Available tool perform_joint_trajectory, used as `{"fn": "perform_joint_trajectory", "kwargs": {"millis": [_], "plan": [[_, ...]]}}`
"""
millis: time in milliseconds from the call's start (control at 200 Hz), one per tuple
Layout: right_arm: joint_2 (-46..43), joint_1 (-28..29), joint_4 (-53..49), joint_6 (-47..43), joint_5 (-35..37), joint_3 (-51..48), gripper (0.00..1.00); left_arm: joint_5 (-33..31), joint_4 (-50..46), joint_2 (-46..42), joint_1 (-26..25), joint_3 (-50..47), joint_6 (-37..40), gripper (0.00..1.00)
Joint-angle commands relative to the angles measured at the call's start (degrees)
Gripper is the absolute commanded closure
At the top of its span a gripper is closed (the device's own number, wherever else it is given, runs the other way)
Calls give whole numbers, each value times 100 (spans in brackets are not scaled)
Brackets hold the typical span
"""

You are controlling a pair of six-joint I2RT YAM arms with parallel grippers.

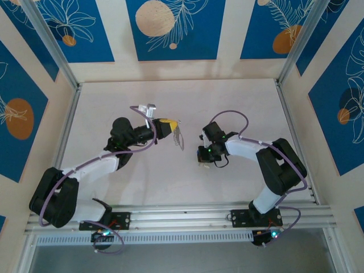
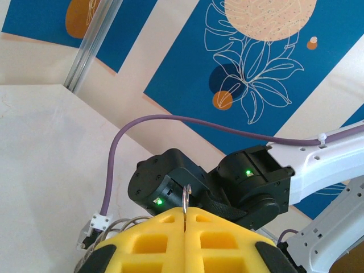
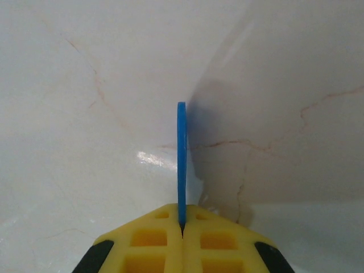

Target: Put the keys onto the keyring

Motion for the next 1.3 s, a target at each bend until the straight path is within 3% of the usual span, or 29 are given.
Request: {"fn": "perform_joint_trajectory", "kwargs": {"millis": [0, 185, 465, 955, 1295], "plan": [[19, 32, -58, 55, 81, 143, 90, 14, 189, -112, -40, 144, 110, 100], [-4, 23, -31, 89, 118, 133, 83, 19, 229, -73, -62, 169, 102, 100], [-54, -4, 6, 82, 141, 126, 83, 36, 247, -44, -71, 201, 91, 100], [-153, -83, -1, 45, 171, 55, 95, 36, 323, 0, -80, 186, 69, 100], [-255, -119, -31, 11, 178, -20, 86, 36, 356, 34, -110, 215, 39, 100]]}}
